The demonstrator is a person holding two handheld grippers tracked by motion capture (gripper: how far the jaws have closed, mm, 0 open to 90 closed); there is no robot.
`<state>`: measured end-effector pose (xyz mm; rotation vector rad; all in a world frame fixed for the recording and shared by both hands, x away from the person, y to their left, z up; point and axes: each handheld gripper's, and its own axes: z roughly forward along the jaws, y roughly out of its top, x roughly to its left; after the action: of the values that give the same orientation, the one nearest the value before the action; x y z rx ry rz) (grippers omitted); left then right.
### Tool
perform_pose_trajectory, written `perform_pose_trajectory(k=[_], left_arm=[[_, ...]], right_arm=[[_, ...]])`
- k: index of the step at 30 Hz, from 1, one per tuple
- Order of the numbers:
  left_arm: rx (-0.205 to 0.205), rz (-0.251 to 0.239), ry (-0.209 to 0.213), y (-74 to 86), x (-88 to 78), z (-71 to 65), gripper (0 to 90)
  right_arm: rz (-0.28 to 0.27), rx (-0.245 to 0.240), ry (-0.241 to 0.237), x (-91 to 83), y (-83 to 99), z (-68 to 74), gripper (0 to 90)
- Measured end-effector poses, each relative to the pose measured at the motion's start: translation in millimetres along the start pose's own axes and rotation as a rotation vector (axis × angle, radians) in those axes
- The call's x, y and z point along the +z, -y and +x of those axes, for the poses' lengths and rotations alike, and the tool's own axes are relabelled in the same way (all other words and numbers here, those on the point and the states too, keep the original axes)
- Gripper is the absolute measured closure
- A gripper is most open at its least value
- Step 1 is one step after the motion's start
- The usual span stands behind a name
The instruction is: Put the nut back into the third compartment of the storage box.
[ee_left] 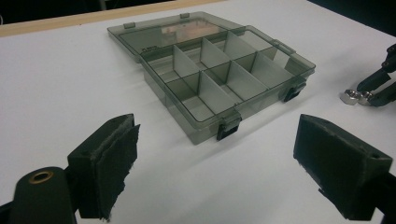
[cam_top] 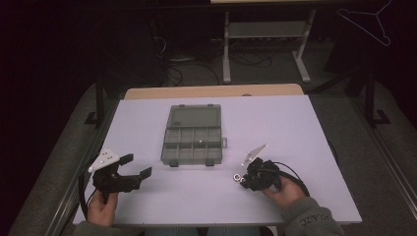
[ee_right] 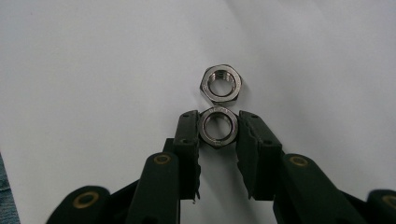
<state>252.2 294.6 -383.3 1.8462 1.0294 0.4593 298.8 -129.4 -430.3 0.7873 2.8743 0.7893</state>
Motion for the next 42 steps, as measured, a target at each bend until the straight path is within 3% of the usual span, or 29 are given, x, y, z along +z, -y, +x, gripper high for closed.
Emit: perform_pose_trajectory(k=[11, 20, 26, 42], left_arm=[[-0.001, -0.005, 0.002, 0.2, 0.1, 0.3, 12.8], [0.002, 0.007, -0.003, -0.1, -0.6, 0.1, 12.8], [0.001, 0.002, -0.001, 0.0, -0.1, 0.4, 12.8], [-0.004, 0.003, -0.003, -0.2, -1.2, 0.9, 12.8]], right_arm=[[0.002, 0.002, -0.014, -1.7, -0.2, -2.5, 69.4], [-0.032, 0.022, -0.020, -17.7, -7.2, -11.1, 69.3], [-0.055, 0.048, -0.028, -29.2, -21.3, -23.6, 69.3], [-0.073, 0.006, -0.009, -40.0, -84.0, -49.9, 69.3]])
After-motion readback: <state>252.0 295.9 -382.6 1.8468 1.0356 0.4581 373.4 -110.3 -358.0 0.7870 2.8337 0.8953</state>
